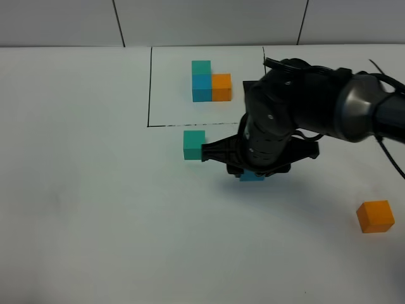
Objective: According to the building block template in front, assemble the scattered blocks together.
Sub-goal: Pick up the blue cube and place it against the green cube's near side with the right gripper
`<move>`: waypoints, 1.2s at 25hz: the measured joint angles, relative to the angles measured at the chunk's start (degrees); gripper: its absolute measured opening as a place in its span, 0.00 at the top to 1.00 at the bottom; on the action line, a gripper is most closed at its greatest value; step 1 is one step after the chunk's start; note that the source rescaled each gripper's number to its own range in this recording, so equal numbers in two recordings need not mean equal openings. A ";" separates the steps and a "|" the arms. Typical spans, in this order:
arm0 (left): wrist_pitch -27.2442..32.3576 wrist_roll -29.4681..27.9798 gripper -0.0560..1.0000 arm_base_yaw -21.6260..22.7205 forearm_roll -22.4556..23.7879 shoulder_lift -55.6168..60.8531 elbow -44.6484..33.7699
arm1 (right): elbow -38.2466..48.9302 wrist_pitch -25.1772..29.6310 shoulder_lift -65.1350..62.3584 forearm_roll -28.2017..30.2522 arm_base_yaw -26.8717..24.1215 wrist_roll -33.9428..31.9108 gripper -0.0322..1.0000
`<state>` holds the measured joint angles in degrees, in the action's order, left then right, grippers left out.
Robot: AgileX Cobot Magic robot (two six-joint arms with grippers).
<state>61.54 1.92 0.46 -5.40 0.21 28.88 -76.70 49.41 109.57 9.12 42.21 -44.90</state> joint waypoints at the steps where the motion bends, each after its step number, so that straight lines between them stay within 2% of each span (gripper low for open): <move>1: 0.00 0.00 0.32 0.00 0.00 0.00 0.00 | -1.88 1.06 1.91 0.12 0.47 -0.69 0.95; 6: 0.00 0.00 0.32 0.00 0.00 0.00 0.00 | -11.65 4.26 10.43 1.40 1.87 -4.22 0.95; 11: 0.00 0.00 0.32 0.00 0.00 0.00 0.00 | -14.39 5.11 13.04 1.55 3.28 -5.29 0.95; 30: 0.00 0.00 0.32 0.00 0.00 0.00 0.00 | -15.72 -2.93 17.39 1.49 5.65 -8.46 0.95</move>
<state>61.54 1.92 0.46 -5.40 0.21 28.88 -92.41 46.48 126.96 10.61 47.87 -53.36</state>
